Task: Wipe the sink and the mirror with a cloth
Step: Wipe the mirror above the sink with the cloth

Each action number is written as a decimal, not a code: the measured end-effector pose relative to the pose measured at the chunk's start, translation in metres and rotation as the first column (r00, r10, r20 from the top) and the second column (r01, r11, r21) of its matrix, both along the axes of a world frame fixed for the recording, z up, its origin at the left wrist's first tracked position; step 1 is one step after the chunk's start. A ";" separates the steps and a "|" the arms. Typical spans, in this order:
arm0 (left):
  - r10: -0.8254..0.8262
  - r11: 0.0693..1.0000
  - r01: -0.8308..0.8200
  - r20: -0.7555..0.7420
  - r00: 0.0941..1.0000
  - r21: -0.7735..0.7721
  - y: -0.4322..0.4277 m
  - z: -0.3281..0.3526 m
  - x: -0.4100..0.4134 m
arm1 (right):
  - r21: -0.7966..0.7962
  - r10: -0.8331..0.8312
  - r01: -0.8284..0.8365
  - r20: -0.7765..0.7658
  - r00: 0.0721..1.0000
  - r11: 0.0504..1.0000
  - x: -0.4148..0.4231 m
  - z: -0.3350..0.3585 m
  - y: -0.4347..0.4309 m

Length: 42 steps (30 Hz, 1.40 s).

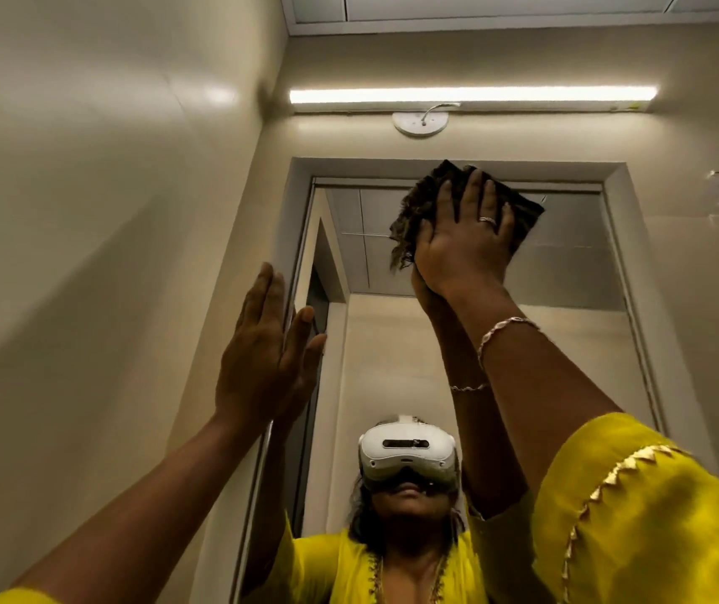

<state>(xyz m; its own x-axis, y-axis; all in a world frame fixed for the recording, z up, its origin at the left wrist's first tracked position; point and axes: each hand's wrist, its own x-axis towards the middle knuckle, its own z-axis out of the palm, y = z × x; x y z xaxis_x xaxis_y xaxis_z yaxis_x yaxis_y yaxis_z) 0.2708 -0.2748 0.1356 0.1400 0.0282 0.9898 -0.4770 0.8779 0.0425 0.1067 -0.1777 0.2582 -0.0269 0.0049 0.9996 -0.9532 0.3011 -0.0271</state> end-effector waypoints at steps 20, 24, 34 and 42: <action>-0.137 0.990 0.137 -0.051 0.989 0.012 0.003 -0.002 0.002 | 0.195 0.070 -0.027 -0.215 0.974 0.981 0.092 0.005 -0.040; -0.125 0.992 0.125 -0.039 0.991 -0.006 0.005 -0.003 0.002 | 0.199 0.082 -0.034 -0.242 0.967 0.979 0.092 -0.009 -0.042; -0.069 0.998 0.070 0.035 0.997 -0.010 0.007 -0.002 0.002 | 0.194 0.076 -0.020 -0.284 0.956 0.981 0.085 -0.053 -0.041; 0.134 0.989 -0.136 0.034 0.990 0.058 0.007 -0.003 0.000 | 0.157 0.091 -0.053 -0.247 0.965 0.986 0.055 -0.062 -0.026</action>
<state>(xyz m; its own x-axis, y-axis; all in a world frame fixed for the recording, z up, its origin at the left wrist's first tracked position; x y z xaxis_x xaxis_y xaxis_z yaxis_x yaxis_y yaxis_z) 0.2712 -0.2676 0.1326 0.1088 -0.0147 0.9940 -0.5930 0.8015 0.0767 0.1621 -0.2041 0.1964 0.2318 -0.1358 0.9632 -0.9425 0.2137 0.2569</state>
